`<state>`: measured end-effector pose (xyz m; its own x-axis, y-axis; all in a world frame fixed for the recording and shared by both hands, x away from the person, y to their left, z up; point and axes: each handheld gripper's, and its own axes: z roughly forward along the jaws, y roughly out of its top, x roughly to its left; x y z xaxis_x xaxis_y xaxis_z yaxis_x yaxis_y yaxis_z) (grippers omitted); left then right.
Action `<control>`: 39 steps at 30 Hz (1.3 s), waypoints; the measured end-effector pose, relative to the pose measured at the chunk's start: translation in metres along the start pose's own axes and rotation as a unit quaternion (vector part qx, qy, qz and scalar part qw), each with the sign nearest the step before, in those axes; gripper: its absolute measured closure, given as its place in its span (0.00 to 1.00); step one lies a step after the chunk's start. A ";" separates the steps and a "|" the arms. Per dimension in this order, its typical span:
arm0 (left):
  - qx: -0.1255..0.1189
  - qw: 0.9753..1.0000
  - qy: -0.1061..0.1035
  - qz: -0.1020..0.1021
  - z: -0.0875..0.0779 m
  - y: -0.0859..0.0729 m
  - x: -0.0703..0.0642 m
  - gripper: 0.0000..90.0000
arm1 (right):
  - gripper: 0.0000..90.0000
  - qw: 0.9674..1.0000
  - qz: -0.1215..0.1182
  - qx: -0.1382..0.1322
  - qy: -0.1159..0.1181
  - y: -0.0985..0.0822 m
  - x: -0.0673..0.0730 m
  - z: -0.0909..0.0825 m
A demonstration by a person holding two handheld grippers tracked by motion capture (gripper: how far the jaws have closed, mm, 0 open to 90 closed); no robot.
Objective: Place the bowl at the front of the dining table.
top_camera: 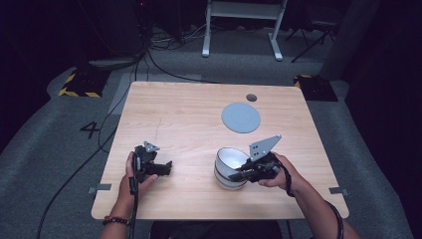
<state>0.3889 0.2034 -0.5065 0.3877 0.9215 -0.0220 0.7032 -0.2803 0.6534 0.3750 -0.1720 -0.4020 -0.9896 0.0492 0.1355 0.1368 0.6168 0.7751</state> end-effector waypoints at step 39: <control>0.001 1.000 -0.005 -0.003 0.000 0.000 0.000 0.00 | 0.91 0.998 -0.010 -0.039 -0.044 0.005 -0.002 -0.025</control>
<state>0.3888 0.2029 -0.5068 0.3900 0.9202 -0.0339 0.7066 -0.2754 0.6518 0.3791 -0.1884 -0.3827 -0.9919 0.1084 0.0665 0.1159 0.5557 0.8232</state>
